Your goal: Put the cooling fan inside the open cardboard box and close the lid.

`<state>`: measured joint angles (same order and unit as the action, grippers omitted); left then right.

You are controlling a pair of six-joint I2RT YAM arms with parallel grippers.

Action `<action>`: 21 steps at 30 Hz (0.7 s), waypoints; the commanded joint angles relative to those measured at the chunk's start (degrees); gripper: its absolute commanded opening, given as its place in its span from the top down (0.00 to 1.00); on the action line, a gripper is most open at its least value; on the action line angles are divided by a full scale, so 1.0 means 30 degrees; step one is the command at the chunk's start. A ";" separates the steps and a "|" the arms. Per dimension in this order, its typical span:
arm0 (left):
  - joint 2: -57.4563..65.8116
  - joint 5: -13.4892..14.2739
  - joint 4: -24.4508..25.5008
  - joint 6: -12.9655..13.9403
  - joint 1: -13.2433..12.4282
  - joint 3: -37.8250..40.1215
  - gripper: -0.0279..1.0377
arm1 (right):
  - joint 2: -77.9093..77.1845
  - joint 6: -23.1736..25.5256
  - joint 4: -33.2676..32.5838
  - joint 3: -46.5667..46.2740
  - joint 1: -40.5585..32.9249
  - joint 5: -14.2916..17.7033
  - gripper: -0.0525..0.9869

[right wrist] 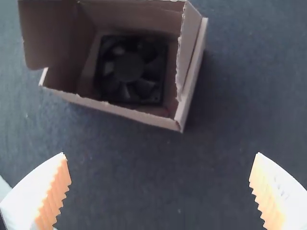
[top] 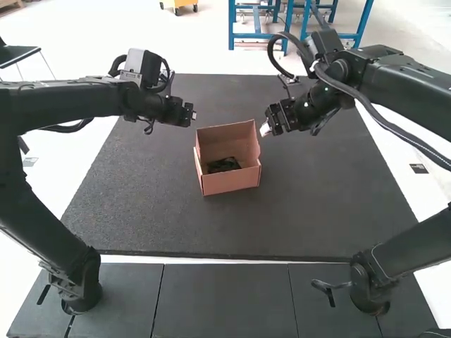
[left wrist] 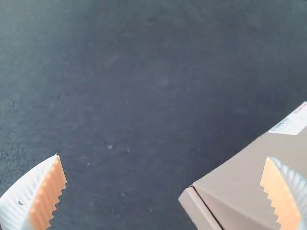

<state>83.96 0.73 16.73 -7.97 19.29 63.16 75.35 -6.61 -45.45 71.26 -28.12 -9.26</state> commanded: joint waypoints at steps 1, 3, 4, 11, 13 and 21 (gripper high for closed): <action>0.0166 -0.0625 0.0136 -0.0128 0.0514 0.0540 0.07 | -0.0566 0.0212 -0.0084 0.0064 -0.0031 -0.0284 0.13; 0.0225 -0.0771 0.0224 -0.0128 0.0748 0.0511 0.07 | -0.0566 0.0212 -0.0142 0.0151 -0.0031 -0.0284 0.13; 0.0254 -0.0830 0.0282 -0.0128 0.0836 0.0452 0.07 | -0.0566 0.0212 -0.0142 0.0151 -0.0002 -0.0284 0.13; 0.0577 -0.1094 0.0546 -0.0098 0.1275 0.0393 0.07 | -0.0566 0.0212 -0.0289 0.0269 0.0203 -0.0284 0.13; 0.0635 -0.1299 0.0751 -0.0098 0.1334 0.0452 0.07 | -0.0596 0.0212 -0.0289 0.0327 0.0291 -0.0284 0.13; 0.1250 -0.2148 0.1630 -0.0069 0.1510 0.0247 0.07 | -0.0566 0.0153 -0.0289 0.0708 0.0701 -0.0313 0.14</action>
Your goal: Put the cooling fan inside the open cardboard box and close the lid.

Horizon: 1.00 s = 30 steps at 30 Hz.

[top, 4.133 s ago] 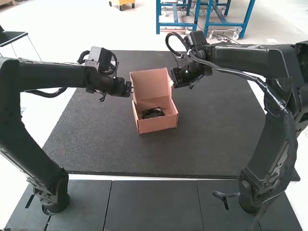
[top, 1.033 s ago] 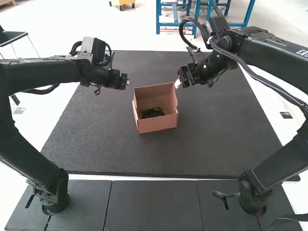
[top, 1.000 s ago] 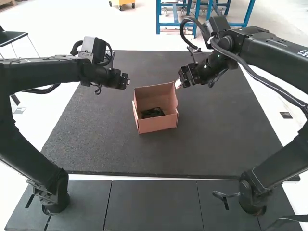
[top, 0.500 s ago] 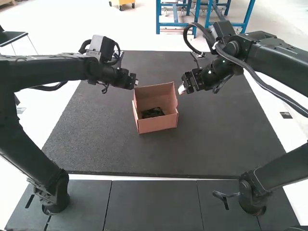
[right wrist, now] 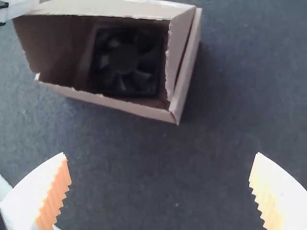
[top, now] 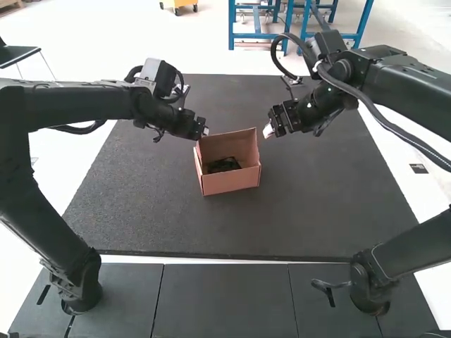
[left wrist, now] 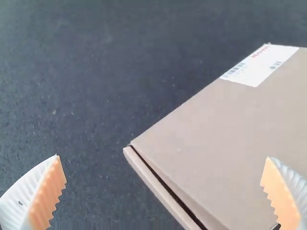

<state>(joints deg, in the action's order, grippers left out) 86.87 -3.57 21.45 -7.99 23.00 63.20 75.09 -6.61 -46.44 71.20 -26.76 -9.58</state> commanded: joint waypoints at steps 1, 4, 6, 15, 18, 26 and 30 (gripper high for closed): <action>0.0340 -0.0742 0.0056 -0.0032 0.0301 0.0174 0.07 | -0.0479 0.0153 0.0010 0.0701 0.0279 -0.0204 0.14; 0.0545 -0.0977 -0.0090 -0.0062 0.0359 -0.0148 0.07 | -0.0479 0.0153 0.0010 0.0730 0.0337 -0.0233 0.14; 0.0692 -0.1094 -0.0178 -0.0062 0.0447 -0.0383 0.07 | -0.0479 0.0182 -0.0020 0.0701 0.0337 -0.0321 0.14; 0.1219 -0.1211 -0.0940 -0.0179 0.1180 -0.1496 0.07 | -0.0479 0.0212 -0.0166 0.0730 0.0337 -0.0321 0.13; 0.1278 -0.1211 -0.1321 -0.0237 0.1297 -0.1965 0.07 | -0.0479 0.0212 -0.0195 0.0730 0.0308 -0.0321 0.14; 0.1336 -0.1065 -0.2317 -0.0296 0.1297 -0.3020 0.07 | -0.0479 0.0212 -0.0283 0.0642 0.0337 -0.0321 0.14; 0.1453 -0.0713 -0.2874 -0.0296 0.1297 -0.3606 0.07 | -0.0479 0.0300 -0.0283 0.0642 0.0308 -0.0379 0.14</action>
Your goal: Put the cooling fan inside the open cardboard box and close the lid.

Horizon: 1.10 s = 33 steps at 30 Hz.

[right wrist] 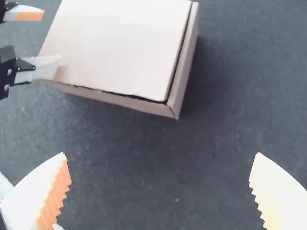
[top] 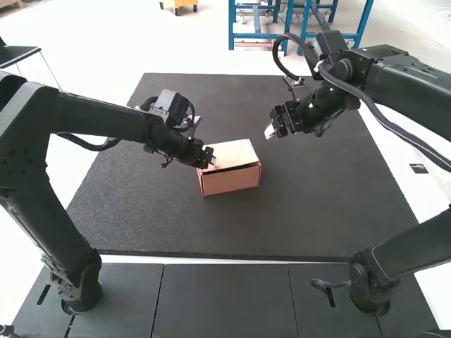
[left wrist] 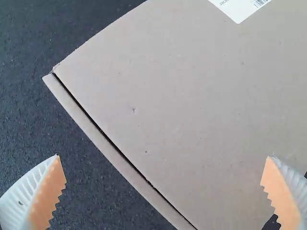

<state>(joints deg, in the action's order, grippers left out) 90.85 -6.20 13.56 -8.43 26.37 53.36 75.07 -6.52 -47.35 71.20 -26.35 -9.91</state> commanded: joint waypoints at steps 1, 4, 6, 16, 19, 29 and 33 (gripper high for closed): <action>0.0186 0.0278 -0.0448 -0.0150 0.0204 -0.0503 0.07 | -0.0472 0.0270 0.0023 0.0642 0.0199 -0.0299 0.14; 0.0391 0.0425 -0.1269 -0.0150 0.0204 -0.1001 0.07 | -0.0472 0.0300 0.0023 0.0642 0.0199 -0.0270 0.14; 0.0596 0.0513 -0.1708 -0.0150 0.0204 -0.1235 0.07 | -0.0472 0.0300 -0.0007 0.0671 0.0199 -0.0299 0.14; -0.0019 0.0630 -0.1181 -0.1117 -0.0001 -0.0210 0.07 | -0.0472 0.0329 0.0052 0.0466 0.0199 -0.0270 0.13; -0.1748 0.0659 -0.1357 -0.1293 -0.0411 0.0376 0.07 | -0.0648 0.0358 0.0638 0.0261 0.0228 -0.0270 0.13; -0.5908 0.1157 -0.1679 -0.0971 -0.1378 -0.0503 0.07 | -0.1907 0.1560 0.4359 -0.1028 0.0433 0.0345 0.13; -0.7314 0.1216 -0.2118 -0.0502 -0.2198 -0.1968 0.07 | -0.3079 0.1560 0.6790 -0.2932 0.1136 0.1429 0.13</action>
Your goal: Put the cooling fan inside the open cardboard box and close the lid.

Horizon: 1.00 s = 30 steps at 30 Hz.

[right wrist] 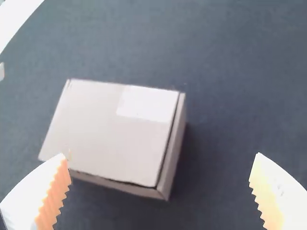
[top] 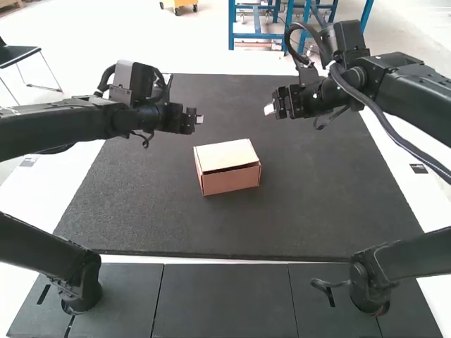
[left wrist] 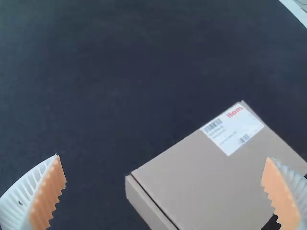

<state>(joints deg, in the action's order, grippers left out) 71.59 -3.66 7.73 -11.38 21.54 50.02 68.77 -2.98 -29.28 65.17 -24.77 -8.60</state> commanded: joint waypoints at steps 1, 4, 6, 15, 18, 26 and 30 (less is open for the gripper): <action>-0.1364 0.0400 -0.0495 0.0657 -0.0910 -0.1263 0.07 | -0.1420 0.0350 0.1702 -0.1624 0.0934 0.1256 0.13; -0.3034 0.0371 -0.2341 0.0892 -0.1965 -0.2874 0.07 | -0.2944 0.0262 0.5101 -0.4027 0.2223 0.1519 0.13; -0.4265 0.0283 -0.3777 0.1097 -0.2639 -0.4281 0.07 | -0.3793 0.0291 0.7152 -0.5550 0.3219 0.1314 0.13; -0.8483 -0.1182 -0.7204 0.1273 -0.5012 -0.9202 0.07 | -0.5463 0.3075 1.0814 -0.9623 0.5680 0.1226 0.08; -0.9479 -0.1592 -0.8816 0.1331 -0.5481 -1.0843 0.07 | -0.5815 0.3075 1.2044 -1.1087 0.5915 0.1197 0.09; -1.1384 -0.4082 -1.1335 0.1859 -0.6770 -1.3568 0.07 | -0.6987 0.1493 1.4827 -1.4017 0.6442 0.1695 0.09; -1.3054 -0.5196 -1.1716 0.1946 -0.7532 -1.4417 0.07 | -0.7749 0.1287 1.5911 -1.5570 0.6647 0.1080 0.09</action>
<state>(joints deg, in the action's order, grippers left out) 35.77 -14.72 -26.46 -6.46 0.25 7.51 47.46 2.28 16.86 20.05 -5.87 -4.47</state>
